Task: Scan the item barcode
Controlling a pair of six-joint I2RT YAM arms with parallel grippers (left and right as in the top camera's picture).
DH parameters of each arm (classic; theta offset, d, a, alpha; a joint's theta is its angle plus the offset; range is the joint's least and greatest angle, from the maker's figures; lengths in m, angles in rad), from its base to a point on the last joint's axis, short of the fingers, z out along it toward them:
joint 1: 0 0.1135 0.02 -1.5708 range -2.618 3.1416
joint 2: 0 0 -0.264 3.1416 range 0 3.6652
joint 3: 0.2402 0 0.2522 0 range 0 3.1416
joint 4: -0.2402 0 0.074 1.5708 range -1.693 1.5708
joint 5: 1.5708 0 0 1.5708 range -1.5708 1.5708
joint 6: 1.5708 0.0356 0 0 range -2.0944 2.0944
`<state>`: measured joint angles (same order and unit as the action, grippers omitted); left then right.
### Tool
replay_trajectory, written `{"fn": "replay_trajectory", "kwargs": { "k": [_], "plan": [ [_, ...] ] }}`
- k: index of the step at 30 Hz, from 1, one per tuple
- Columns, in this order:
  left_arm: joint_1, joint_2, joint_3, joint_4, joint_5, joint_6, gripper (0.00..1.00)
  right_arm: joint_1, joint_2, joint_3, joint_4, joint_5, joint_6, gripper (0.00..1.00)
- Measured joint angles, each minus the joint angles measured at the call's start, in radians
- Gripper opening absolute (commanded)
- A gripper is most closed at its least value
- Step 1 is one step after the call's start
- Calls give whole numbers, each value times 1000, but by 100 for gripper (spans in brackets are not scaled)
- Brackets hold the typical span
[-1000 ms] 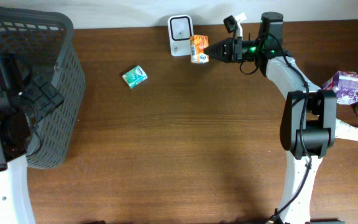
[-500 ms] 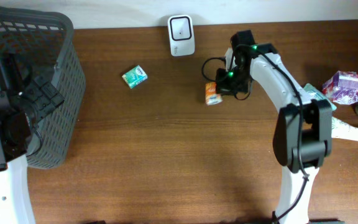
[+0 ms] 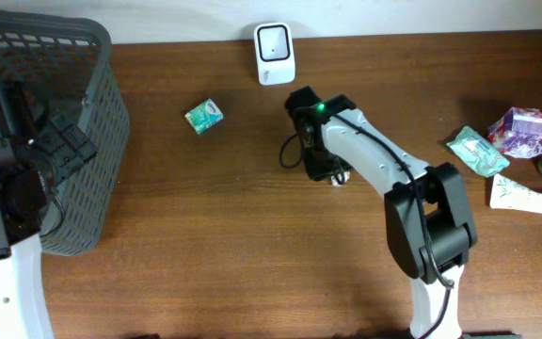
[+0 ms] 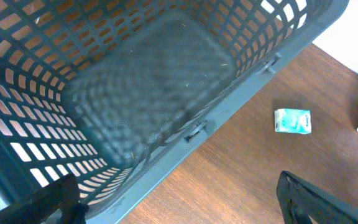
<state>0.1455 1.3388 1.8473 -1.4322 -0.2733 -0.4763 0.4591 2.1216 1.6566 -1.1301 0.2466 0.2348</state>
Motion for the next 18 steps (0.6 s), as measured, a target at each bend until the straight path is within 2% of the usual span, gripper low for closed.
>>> {"fn": "replay_trajectory", "kwargs": {
  "k": [1, 2, 4, 7, 9, 10, 13, 18],
  "plan": [
    [0, 0, 0, 0, 0, 0, 99, 5, 1, 4, -12, 0, 5, 72],
    [0, 0, 0, 0, 0, 0, 99, 5, 2, 23, -34, 0, 2, 84],
    [0, 0, 0, 0, 0, 0, 99, -5, 5, 59, -56, 0, 4, 92],
    [0, 0, 0, 0, 0, 0, 99, -48, 5, 90, -67, 0, -10, 92],
    [0, 0, 0, 0, 0, 0, 99, -102, 5, 90, -80, -43, -50, 88],
    [0, 0, 0, 0, 0, 0, 99, -128, 5, 90, -84, -88, -83, 81],
    [0, 0, 0, 0, 0, 0, 99, -264, 5, 90, -95, -338, -211, 80],
    [0, 0, 0, 0, 0, 0, 99, -351, 6, 36, -39, -578, -325, 77]
  ]
}}
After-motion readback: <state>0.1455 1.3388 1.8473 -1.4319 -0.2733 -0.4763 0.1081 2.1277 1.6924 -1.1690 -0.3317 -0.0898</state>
